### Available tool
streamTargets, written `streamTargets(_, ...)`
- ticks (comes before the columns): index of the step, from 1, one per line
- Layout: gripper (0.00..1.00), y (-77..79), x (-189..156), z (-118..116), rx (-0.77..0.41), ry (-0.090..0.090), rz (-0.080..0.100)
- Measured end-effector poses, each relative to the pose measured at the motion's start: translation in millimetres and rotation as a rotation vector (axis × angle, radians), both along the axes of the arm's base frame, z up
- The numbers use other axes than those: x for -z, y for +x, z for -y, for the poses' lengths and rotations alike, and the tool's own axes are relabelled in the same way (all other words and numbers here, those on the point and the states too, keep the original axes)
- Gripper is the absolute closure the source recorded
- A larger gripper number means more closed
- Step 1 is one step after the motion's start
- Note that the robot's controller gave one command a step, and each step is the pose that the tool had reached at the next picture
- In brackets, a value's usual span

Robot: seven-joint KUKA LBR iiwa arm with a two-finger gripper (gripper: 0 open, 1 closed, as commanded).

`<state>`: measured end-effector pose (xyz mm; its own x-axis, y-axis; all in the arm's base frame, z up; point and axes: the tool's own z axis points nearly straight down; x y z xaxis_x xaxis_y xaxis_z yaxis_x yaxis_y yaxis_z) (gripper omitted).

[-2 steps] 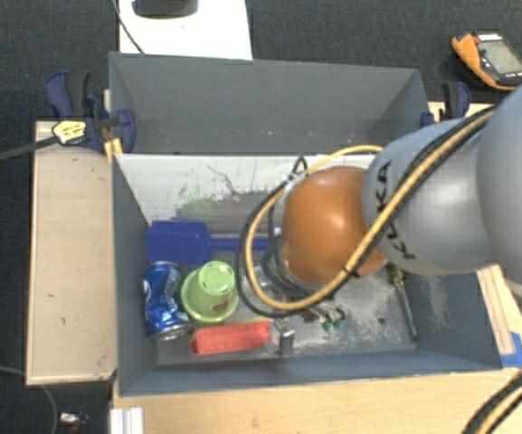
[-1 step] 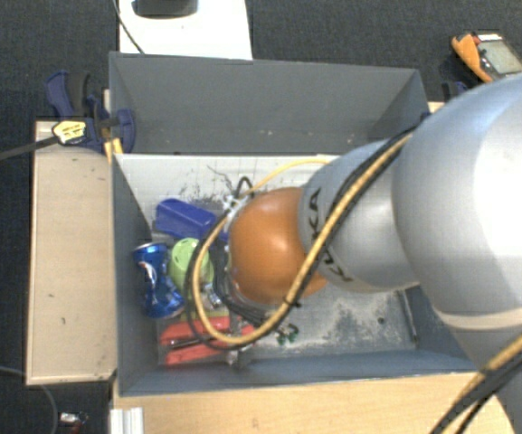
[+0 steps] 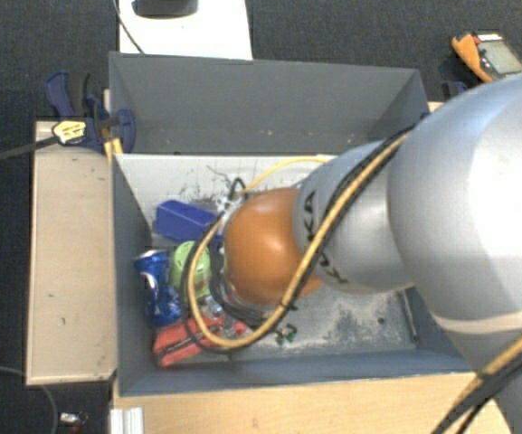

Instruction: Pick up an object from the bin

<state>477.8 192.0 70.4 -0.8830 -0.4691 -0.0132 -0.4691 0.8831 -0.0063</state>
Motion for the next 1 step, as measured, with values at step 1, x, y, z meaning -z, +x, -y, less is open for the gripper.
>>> streamTargets(1,1.00,-0.1,-0.1,0.1,0.002,0.000,0.000)
